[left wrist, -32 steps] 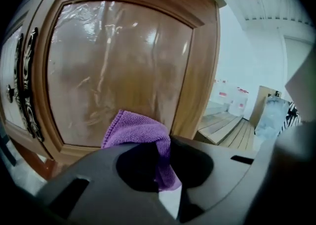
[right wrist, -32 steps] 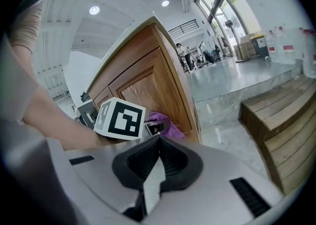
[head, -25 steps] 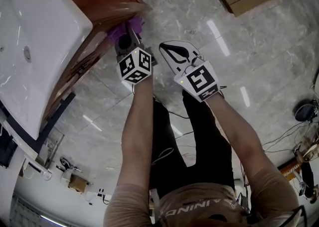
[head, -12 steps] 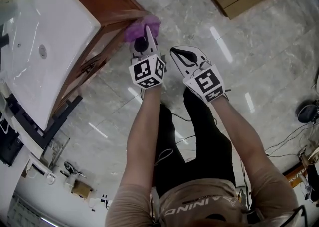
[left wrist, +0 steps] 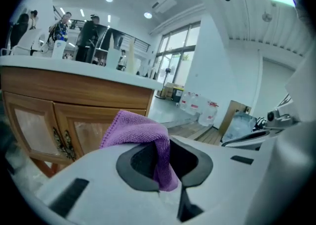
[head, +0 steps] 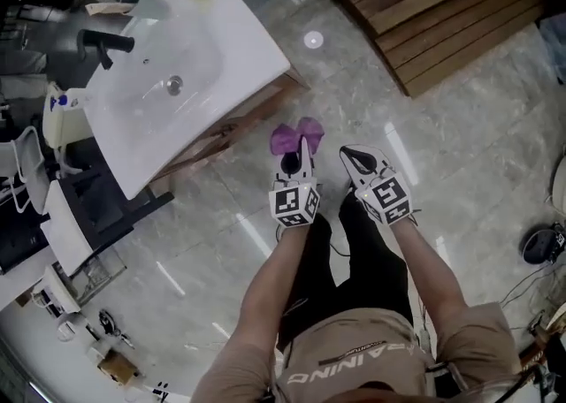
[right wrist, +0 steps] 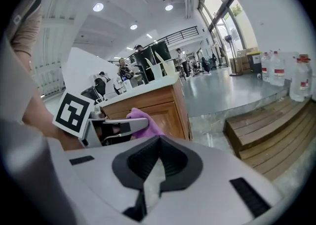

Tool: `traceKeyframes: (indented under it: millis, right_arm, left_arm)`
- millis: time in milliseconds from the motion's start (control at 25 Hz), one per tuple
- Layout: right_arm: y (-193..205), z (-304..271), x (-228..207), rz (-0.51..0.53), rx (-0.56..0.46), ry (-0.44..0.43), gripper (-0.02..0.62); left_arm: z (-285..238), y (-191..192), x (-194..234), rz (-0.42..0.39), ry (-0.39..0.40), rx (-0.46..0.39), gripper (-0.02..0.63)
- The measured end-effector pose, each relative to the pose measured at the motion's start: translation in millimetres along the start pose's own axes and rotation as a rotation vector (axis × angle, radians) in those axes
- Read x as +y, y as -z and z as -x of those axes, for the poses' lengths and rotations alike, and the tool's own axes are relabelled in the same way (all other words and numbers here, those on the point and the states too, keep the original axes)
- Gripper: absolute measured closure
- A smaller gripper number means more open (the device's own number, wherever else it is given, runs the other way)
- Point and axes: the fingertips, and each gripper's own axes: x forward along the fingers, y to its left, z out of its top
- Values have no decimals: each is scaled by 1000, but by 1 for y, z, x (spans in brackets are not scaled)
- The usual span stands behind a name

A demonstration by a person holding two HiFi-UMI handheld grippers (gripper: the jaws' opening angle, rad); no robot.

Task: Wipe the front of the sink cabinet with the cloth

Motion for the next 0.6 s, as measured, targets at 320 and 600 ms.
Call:
traceKeyframes:
  millis: [320,600]
  right_arm:
    - [-63,53,97,59,-5,-44,584]
    - [-104,76,178,174,-13,-119,584]
  left_arm:
    - [128,-50,-4,11,25,6,569]
    - [208,-99,-1,-7,62,-34,569]
